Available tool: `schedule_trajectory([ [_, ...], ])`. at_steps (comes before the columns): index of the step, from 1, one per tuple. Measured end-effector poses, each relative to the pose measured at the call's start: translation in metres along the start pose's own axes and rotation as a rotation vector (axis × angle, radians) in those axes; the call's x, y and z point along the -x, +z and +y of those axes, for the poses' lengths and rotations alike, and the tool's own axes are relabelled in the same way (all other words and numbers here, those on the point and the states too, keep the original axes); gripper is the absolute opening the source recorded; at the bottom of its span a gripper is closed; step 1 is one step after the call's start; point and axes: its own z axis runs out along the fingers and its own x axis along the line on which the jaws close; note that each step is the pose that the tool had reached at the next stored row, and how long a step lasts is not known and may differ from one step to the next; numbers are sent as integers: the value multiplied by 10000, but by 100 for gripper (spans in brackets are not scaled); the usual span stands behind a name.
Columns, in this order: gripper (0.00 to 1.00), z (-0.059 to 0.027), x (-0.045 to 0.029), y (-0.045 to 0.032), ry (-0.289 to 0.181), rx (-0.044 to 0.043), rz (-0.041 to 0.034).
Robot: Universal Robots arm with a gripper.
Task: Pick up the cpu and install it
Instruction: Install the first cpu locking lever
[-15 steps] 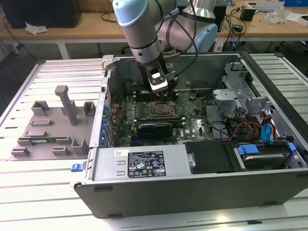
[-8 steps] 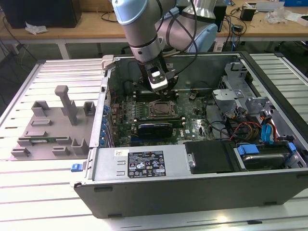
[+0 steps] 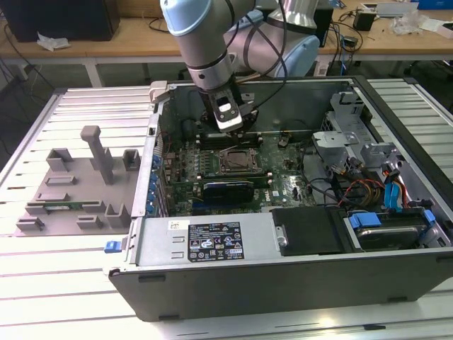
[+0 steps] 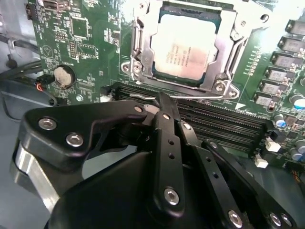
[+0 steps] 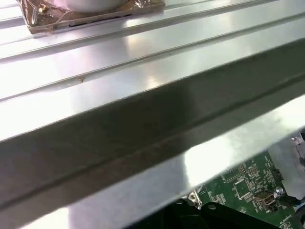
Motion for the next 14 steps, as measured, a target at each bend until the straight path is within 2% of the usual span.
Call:
schedule_trajectory([
  [3, 11, -12, -28, 5, 15, -3, -2],
  [6, 11, -21, -41, 43, 18, -3, -5],
  [14, 11, -45, -38, 95, 20, -1, -8],
])
